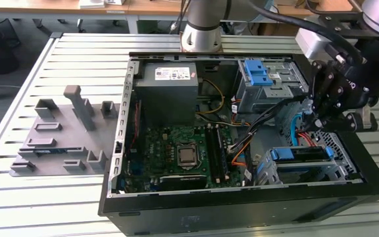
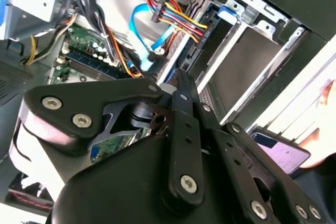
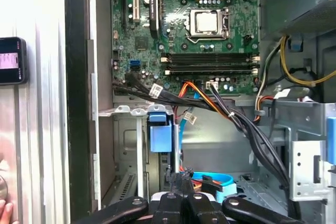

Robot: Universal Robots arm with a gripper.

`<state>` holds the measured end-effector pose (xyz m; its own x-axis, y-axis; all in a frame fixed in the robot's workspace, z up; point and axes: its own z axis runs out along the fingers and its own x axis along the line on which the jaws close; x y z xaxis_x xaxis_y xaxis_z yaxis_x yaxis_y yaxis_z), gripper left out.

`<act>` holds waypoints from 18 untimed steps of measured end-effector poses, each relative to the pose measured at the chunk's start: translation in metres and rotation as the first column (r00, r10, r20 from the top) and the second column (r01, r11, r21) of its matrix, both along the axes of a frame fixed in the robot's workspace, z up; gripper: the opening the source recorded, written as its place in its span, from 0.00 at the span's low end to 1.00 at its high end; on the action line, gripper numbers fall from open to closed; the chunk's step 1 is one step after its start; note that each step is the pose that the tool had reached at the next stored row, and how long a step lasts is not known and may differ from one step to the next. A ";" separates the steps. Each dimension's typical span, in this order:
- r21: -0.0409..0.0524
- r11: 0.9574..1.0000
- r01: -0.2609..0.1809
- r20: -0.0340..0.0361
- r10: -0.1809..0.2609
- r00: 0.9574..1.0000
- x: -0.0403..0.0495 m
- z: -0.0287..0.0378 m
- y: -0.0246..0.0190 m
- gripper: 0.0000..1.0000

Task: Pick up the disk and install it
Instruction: 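Insert the second disk wire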

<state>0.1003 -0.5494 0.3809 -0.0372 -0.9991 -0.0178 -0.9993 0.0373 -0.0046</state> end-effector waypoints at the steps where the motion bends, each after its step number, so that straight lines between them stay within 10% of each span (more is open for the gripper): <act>1: 0.000 1.000 0.000 -0.001 0.000 1.000 -0.0001 0.0023 0.0010 0.11; 10: -0.003 1.000 0.000 -0.006 0.000 1.000 0.0000 0.0110 0.0153 0.11; 15: -0.037 0.999 0.000 -0.007 0.000 1.000 0.0000 0.0110 0.0256 0.11; 18: -0.041 0.999 0.000 -0.007 0.000 1.000 0.0000 0.0103 0.0289 0.11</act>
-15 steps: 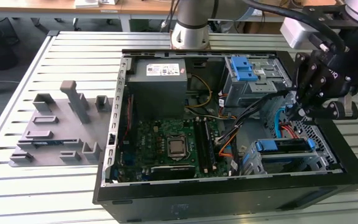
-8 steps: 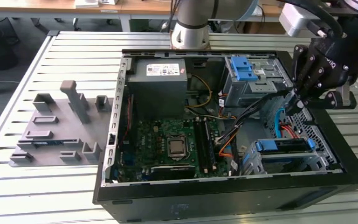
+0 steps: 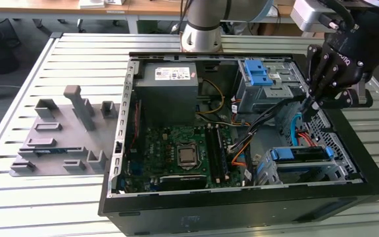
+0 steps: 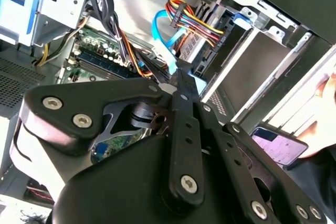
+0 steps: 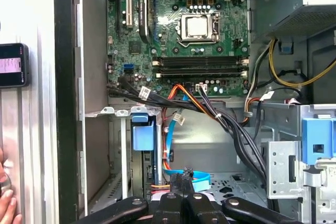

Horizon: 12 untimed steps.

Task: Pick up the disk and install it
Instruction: 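Insert the second disk wire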

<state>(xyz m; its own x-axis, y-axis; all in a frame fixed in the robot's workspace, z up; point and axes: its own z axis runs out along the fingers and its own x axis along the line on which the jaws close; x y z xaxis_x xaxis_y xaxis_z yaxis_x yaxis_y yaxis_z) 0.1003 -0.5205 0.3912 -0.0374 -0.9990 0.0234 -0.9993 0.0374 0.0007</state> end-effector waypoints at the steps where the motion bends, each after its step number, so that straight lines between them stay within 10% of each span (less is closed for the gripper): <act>1: 0.000 1.000 0.000 0.000 0.000 1.000 0.0000 -0.0001 0.0013 0.11; 12: -0.001 1.000 0.000 0.000 0.000 1.000 0.0001 -0.0049 0.0032 0.17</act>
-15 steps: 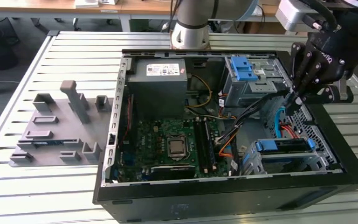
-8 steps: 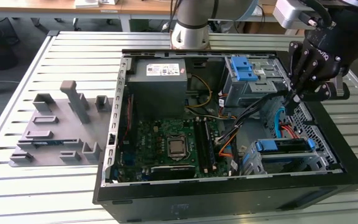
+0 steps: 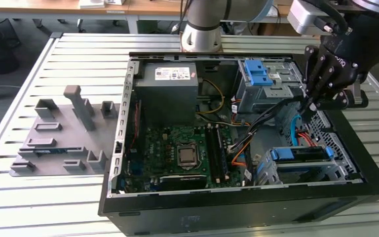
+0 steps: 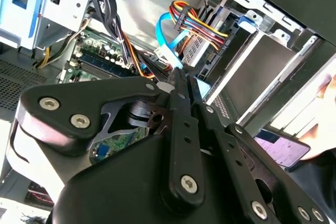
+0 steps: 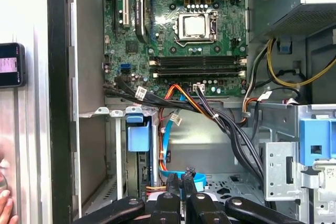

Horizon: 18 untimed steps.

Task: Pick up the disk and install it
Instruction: 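Insert the second disk wire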

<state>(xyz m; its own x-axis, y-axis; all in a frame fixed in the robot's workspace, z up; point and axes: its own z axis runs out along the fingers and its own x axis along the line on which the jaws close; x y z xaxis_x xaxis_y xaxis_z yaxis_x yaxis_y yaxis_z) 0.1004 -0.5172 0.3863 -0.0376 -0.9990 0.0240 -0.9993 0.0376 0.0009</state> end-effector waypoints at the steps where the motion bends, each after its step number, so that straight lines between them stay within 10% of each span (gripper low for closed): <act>1: 0.000 1.000 0.000 0.000 0.000 1.000 0.0000 -0.0015 0.0000 0.17; 18: -0.044 0.999 0.000 0.000 0.000 1.000 0.0001 -0.0146 0.0000 0.25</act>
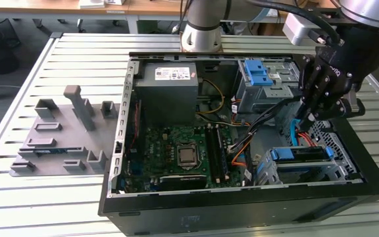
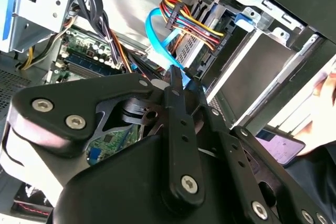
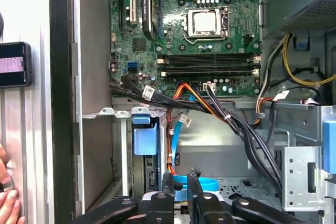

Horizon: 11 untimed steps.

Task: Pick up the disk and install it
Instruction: 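Insert the second disk wire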

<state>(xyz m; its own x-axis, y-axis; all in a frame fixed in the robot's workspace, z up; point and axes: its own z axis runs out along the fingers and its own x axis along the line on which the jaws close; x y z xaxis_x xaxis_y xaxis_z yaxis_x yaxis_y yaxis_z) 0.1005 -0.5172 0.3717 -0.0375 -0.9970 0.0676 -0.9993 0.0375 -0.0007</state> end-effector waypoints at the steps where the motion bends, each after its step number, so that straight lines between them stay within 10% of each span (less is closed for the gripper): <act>1: 0.000 1.000 0.000 0.000 0.000 1.000 0.0000 -0.0005 -0.0002 0.25; 5: -0.005 1.000 0.000 0.000 0.000 1.000 0.0000 -0.0017 -0.0003 0.25; 11: -0.046 0.999 0.000 0.000 0.000 1.000 0.0000 -0.0024 -0.0008 0.25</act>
<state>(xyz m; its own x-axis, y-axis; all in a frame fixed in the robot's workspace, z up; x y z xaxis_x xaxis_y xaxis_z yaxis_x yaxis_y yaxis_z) 0.1005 -0.5180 0.3692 -0.0375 -0.9929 0.1132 -0.9993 0.0374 -0.0024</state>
